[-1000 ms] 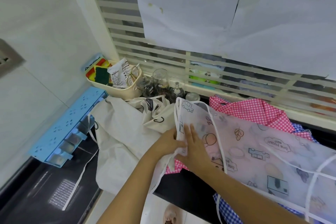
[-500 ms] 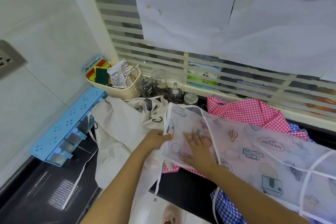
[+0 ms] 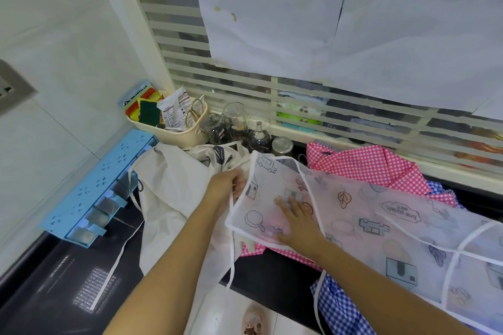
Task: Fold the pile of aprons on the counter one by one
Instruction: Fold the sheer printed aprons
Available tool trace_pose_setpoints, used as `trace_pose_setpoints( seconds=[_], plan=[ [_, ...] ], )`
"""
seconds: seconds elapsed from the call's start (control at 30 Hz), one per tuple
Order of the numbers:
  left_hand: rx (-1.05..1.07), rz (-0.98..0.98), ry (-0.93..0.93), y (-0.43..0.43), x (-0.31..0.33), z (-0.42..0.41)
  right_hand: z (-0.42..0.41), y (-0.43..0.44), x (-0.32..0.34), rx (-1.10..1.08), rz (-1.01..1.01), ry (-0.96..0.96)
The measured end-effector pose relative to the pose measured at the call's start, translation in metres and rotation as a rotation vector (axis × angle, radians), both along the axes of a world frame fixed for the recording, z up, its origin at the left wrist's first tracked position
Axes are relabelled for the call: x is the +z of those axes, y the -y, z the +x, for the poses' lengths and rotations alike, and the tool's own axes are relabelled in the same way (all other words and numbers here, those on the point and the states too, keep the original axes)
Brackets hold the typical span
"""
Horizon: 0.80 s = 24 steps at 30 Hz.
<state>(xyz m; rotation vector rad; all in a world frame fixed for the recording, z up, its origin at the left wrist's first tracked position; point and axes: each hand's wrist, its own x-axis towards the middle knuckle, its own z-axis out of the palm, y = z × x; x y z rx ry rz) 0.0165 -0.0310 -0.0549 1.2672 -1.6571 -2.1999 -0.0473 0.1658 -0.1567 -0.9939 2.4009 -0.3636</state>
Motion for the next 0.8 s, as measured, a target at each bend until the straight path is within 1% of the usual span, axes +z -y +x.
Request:
trace_pose_setpoints(
  seconds=[0.07,0.13,0.2,0.27,0.33,0.4,0.43,0.47,0.53,0.6,0.67,0.7,0.73,0.8],
  plan=[
    [0.003,-0.009,0.06,0.017,0.01,0.001,-0.002,-0.001,-0.004,-0.008,0.015,-0.012],
    [-0.059,-0.067,0.144,0.04,0.023,0.006,-0.003,0.0,-0.005,-0.001,0.027,-0.009],
    [-0.043,-0.064,0.159,0.064,0.041,0.013,-0.004,0.001,-0.003,0.0,0.039,0.004],
    [0.035,-0.002,0.091,0.079,0.066,0.02,-0.006,0.003,-0.001,-0.001,0.076,0.03],
    [0.064,0.092,-0.025,0.081,0.089,0.023,-0.009,0.008,-0.003,0.0,0.153,0.062],
    [-0.055,0.141,-0.085,0.068,0.108,0.02,-0.015,0.015,0.004,-0.023,0.181,0.116],
    [-0.127,0.158,-0.105,0.059,0.113,0.016,-0.017,0.019,0.013,-0.09,0.126,0.191],
    [-0.182,0.19,-0.13,0.049,0.115,0.01,-0.02,0.021,0.024,-0.197,0.023,0.31],
    [-0.245,0.295,-0.192,0.026,0.115,-0.003,-0.02,0.024,0.053,-0.391,-0.292,0.661],
    [-0.28,0.388,-0.253,0.007,0.112,-0.019,-0.022,0.024,0.082,-0.449,-0.612,1.038],
    [-0.284,0.427,-0.285,-0.009,0.102,-0.033,-0.029,0.018,0.107,-0.478,-0.8,1.318],
    [-0.274,0.419,-0.273,-0.015,0.096,-0.038,-0.033,0.013,0.117,-0.495,-0.832,1.397],
    [-0.268,0.406,-0.251,-0.022,0.088,-0.042,-0.037,0.005,0.126,-0.492,-0.846,1.421],
    [-0.241,0.41,-0.221,-0.034,0.069,-0.048,-0.047,-0.018,0.135,-0.452,-0.812,1.375]
  ],
)
